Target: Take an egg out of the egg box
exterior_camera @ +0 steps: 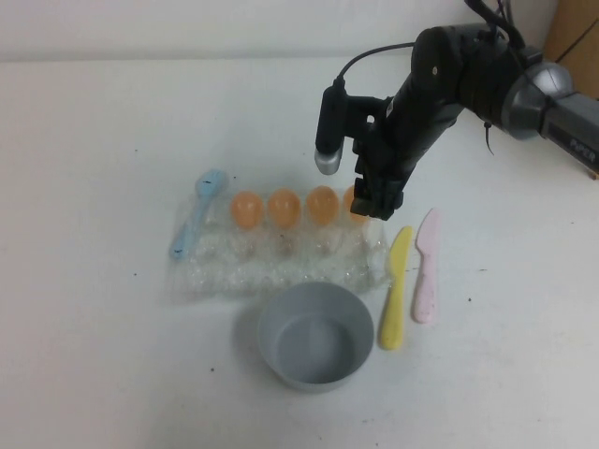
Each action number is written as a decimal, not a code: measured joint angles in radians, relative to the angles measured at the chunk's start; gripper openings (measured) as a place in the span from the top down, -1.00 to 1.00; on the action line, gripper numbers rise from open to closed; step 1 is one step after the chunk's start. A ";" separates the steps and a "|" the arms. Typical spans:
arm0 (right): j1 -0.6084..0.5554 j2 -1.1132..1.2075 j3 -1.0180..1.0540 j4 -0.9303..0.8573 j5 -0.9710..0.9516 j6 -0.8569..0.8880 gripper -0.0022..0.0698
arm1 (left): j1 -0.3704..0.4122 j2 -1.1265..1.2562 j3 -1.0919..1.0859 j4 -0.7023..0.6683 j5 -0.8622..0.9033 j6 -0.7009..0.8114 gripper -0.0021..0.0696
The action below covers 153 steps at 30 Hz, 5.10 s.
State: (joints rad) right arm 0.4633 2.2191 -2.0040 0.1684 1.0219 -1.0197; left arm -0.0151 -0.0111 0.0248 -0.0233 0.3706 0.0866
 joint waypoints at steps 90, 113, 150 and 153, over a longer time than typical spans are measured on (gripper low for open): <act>0.227 -0.904 0.874 0.064 -0.224 0.616 0.98 | 0.000 0.000 0.000 0.000 0.000 0.000 0.96; 0.227 -1.728 1.415 -0.098 -0.397 0.932 0.99 | 0.000 0.000 0.000 0.000 0.000 0.000 0.96; -0.429 -2.226 2.030 -0.080 -0.686 1.038 0.99 | 0.000 0.000 0.000 0.000 0.000 0.000 0.96; -0.429 -2.226 2.030 -0.046 -0.655 0.991 0.99 | 0.000 0.000 0.000 0.000 0.000 0.000 0.96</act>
State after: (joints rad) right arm 0.0340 -0.0074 0.0256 0.1228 0.3673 -0.0284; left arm -0.0151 -0.0111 0.0248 -0.0233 0.3706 0.0866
